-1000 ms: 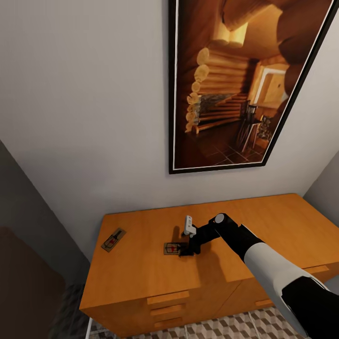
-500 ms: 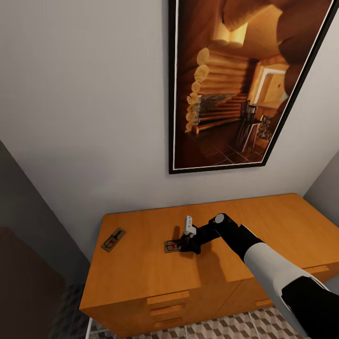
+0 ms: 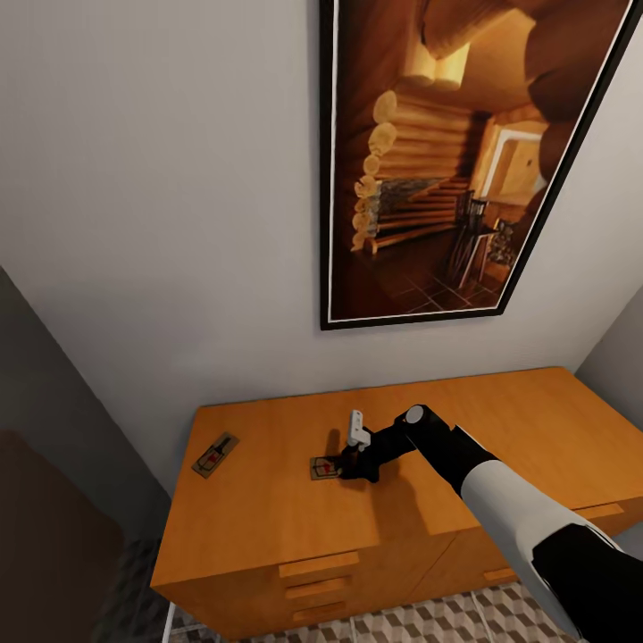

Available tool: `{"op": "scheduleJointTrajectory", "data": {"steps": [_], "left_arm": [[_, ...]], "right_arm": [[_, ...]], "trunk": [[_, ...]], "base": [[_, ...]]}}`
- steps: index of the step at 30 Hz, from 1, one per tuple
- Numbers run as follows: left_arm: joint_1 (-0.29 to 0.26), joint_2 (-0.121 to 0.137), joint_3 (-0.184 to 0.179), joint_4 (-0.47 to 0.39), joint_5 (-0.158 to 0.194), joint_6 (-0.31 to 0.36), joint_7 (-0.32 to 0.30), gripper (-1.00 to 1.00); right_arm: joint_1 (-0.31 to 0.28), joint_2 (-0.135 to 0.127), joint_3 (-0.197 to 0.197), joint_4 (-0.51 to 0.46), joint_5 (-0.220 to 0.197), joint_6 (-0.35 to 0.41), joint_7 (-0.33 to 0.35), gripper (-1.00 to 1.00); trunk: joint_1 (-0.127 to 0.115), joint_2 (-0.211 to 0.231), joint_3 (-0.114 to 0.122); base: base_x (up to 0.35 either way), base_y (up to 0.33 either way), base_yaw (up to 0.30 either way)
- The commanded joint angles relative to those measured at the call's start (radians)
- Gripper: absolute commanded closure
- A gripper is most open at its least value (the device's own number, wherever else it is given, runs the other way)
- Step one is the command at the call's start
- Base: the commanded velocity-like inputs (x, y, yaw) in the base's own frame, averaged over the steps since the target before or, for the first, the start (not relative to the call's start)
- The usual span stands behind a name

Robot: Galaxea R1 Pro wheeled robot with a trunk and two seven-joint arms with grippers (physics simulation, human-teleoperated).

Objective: Take the four mousetraps from the cabinet in the bathroom and place them on the bathroom floor. Make sure all four end up on the same floor surface, and ensure that at least two of them are either under or directly next to the same bathroom sink.

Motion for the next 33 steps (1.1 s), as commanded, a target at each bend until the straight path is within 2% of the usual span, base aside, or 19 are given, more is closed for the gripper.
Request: {"op": "scheduleJointTrajectory", "data": {"steps": [1, 10, 14, 27, 33], "left_arm": [[0.0, 0.0, 0.0, 0.0, 0.0, 0.0, 0.0, -1.0], [0.0, -0.002, 0.0, 0.0, -0.001, 0.0, 0.0, -1.0], [0.0, -0.003, 0.0, 0.0, -0.001, 0.0, 0.0, -1.0], [-0.001, -0.005, 0.0, 0.0, -0.001, 0.0, 0.0, -1.0], [0.0, -0.005, 0.0, 0.0, -0.001, -0.001, 0.0, -1.0]], "right_arm": [[0.001, 0.0, 0.003, 0.005, 0.006, 0.001, 0.002, 1.0], [0.001, 0.002, 0.001, -0.023, 0.006, 0.026, 0.003, 1.0], [0.001, 0.002, -0.001, -0.076, 0.005, 0.097, 0.004, 1.0], [0.001, 0.002, -0.002, -0.201, 0.003, 0.221, 0.005, 1.0], [0.001, 0.002, -0.004, -0.28, 0.001, 0.323, 0.004, 1.0]], "trunk": [[0.0, 0.001, 0.0], [0.0, 0.001, 0.0], [0.0, 0.001, 0.0], [0.0, 0.001, 0.0], [0.0, 0.001, 0.0]], "base": [[0.0, 0.0, 0.0], [0.0, 0.0, 0.0], [0.0, 0.0, 0.0], [0.0, 0.0, 0.0], [0.0, 0.0, 0.0]]}}
